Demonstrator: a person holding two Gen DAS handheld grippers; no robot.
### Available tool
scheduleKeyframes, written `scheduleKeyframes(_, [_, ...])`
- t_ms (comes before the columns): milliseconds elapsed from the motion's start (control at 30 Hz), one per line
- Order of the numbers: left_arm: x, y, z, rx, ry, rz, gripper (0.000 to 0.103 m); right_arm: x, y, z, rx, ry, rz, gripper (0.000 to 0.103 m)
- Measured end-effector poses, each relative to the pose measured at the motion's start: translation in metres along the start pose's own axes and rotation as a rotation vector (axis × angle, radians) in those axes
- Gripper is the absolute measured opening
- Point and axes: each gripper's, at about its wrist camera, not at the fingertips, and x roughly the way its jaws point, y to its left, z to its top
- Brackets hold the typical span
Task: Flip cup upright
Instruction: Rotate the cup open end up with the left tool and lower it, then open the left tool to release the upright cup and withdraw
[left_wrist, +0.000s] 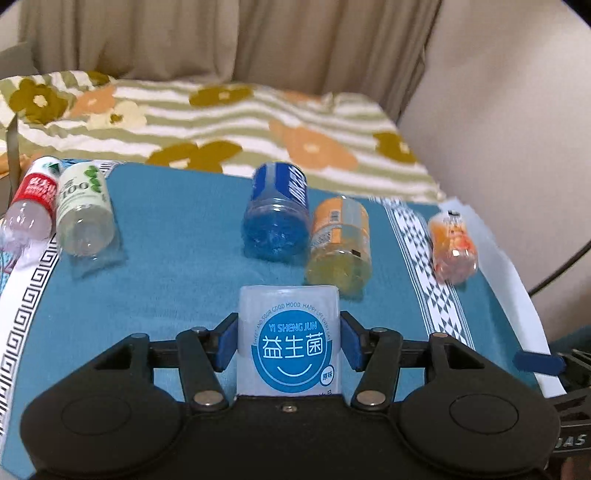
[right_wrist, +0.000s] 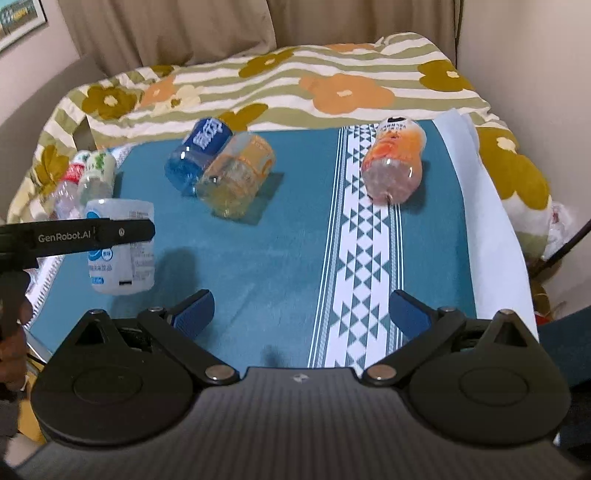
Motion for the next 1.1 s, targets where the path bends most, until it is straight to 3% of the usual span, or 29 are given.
scheduleKeyframes(200, [-0.005, 0.01, -0.022, 0.059, -0.226, 0.034, 0.061, -0.003, 0.019, -0.016, -0.063, -0.014, -0.065, 0.103])
scheduleKeyframes(333, [0.007, 0.011, -0.027, 0.096, -0.281, 0.035, 0.062, 0.0, 0.032, -0.026, -0.078, -0.027, -0.062, 0.103])
scheduleKeyframes(600, [0.022, 0.012, -0.035, 0.131, -0.273, 0.018, 0.062, 0.003, 0.07, -0.038, -0.234, -0.06, -0.082, 0.103])
scheduleKeyframes(1100, [0.012, 0.009, -0.05, 0.164, -0.249, 0.046, 0.064, 0.007, 0.069, -0.043, -0.202, -0.057, -0.08, 0.103])
